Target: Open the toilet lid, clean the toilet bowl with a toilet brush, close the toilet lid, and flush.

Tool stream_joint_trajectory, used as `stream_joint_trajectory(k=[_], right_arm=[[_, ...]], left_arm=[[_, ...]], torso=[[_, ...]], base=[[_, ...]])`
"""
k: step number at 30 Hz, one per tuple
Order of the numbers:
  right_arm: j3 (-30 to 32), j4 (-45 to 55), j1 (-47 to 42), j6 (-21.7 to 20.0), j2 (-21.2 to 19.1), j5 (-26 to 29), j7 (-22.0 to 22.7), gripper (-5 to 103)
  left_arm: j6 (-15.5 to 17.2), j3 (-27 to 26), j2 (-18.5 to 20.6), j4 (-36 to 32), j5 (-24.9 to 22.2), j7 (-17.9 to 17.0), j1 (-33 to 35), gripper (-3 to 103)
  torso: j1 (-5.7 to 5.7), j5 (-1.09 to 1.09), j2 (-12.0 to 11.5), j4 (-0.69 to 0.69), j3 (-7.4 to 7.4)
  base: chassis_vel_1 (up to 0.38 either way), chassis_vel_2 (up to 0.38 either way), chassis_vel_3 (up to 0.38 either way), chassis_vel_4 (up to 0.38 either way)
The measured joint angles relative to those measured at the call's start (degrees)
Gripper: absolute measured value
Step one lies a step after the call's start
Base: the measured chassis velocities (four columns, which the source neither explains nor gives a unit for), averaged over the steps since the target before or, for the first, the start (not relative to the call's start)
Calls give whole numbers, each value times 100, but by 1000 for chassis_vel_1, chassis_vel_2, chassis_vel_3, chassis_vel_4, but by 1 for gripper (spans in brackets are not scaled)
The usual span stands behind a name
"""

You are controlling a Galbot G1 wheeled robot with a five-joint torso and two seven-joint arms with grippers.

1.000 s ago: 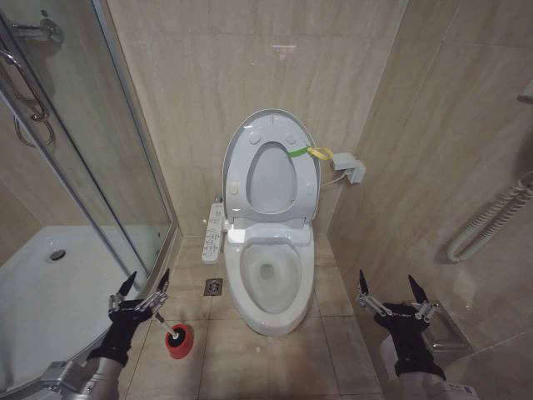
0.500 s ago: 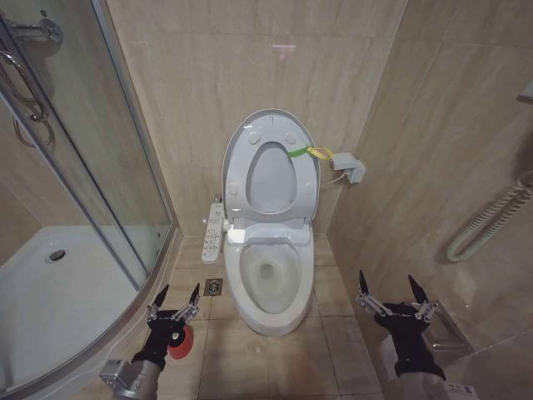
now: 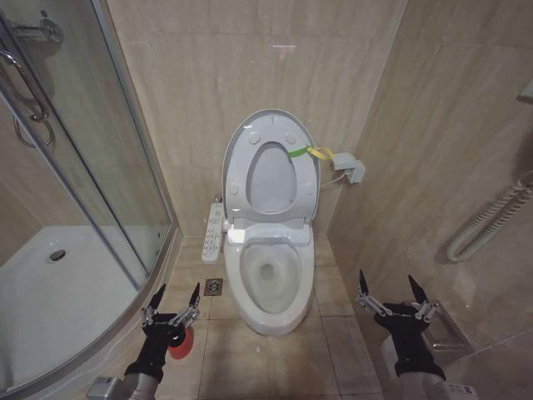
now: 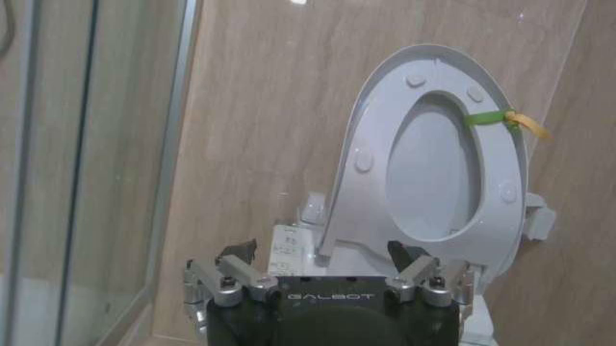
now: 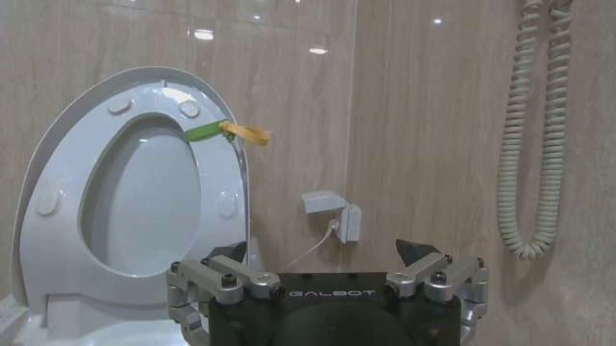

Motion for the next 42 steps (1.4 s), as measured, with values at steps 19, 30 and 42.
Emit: stream_joint_trajectory(k=[19, 30, 42], right_arm=[[0, 0, 0, 0, 0, 0, 0, 100], [0, 0, 0, 0, 0, 0, 0, 100], [0, 0, 0, 0, 0, 0, 0, 100]], left_arm=[[-81, -650, -94, -991, 253, 5, 1050, 92], [-149, -913, -74, -1194, 293, -52, 1670, 92], [-178, -968, -145, -1292, 186, -96, 1877, 92]], torso=[[0, -1, 0, 0, 0], [0, -1, 0, 0, 0], [0, -1, 0, 0, 0]], base=[[0, 0, 0, 0], [0, 0, 0, 0], [0, 0, 0, 0]])
